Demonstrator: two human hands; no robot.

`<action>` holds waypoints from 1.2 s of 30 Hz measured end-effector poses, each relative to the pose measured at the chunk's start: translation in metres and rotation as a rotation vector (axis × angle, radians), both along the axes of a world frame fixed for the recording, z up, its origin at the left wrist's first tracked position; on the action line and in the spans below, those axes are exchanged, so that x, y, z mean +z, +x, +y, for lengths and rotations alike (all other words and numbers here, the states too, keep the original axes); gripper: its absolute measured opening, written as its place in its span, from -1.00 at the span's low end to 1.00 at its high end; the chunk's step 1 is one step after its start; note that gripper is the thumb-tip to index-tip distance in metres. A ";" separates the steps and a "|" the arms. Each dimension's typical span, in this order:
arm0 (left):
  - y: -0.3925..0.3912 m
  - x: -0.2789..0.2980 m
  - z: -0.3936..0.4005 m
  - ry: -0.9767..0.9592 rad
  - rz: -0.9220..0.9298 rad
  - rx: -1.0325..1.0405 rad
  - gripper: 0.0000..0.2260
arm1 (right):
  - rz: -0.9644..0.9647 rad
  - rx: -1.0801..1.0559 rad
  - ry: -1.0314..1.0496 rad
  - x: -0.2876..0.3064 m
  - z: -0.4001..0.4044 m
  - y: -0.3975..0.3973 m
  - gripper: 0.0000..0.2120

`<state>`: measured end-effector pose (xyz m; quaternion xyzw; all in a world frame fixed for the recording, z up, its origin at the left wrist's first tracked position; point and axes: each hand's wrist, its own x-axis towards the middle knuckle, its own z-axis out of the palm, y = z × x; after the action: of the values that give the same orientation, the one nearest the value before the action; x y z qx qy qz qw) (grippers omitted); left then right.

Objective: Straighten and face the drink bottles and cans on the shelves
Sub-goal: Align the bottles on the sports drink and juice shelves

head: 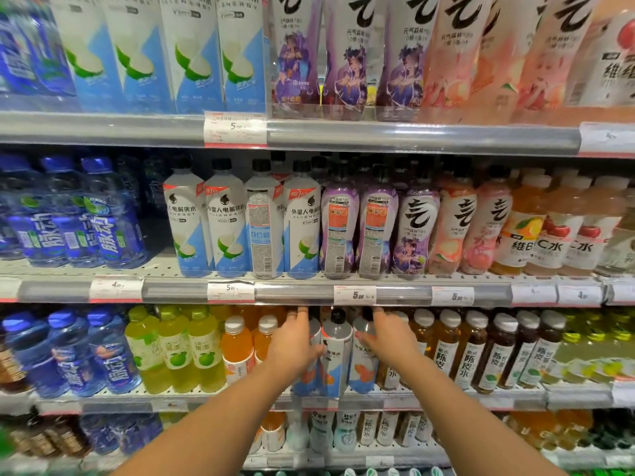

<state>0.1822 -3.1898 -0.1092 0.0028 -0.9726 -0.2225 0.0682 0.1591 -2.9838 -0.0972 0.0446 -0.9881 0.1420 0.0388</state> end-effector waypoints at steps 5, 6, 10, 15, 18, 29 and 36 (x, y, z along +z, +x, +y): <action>0.001 0.002 -0.004 0.006 -0.006 0.000 -0.28 | -0.052 0.049 -0.100 0.001 0.007 -0.005 -0.48; 0.001 0.001 -0.005 0.005 -0.003 -0.003 -0.27 | -0.058 0.063 -0.090 0.001 0.009 -0.006 -0.47; 0.001 0.000 -0.005 0.004 0.000 -0.002 -0.27 | -0.074 0.096 -0.051 -0.001 0.014 -0.006 -0.41; 0.000 -0.001 -0.003 -0.002 -0.009 0.016 -0.19 | -0.028 0.095 -0.056 -0.007 0.010 0.000 -0.42; 0.000 -0.002 -0.001 -0.017 -0.019 0.031 -0.23 | 0.010 0.096 -0.060 -0.012 0.007 0.003 -0.45; 0.031 -0.013 0.008 0.089 0.125 0.060 -0.26 | 0.127 0.209 -0.384 -0.055 0.041 0.040 -0.32; 0.059 0.003 0.018 0.061 0.232 -0.064 -0.61 | 0.100 0.153 -0.388 -0.059 0.076 0.082 -0.47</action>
<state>0.2412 -3.1721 -0.1059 -0.0518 -0.9505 -0.2528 0.1729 0.2409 -2.9075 -0.1566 0.1183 -0.9328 0.3298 0.0845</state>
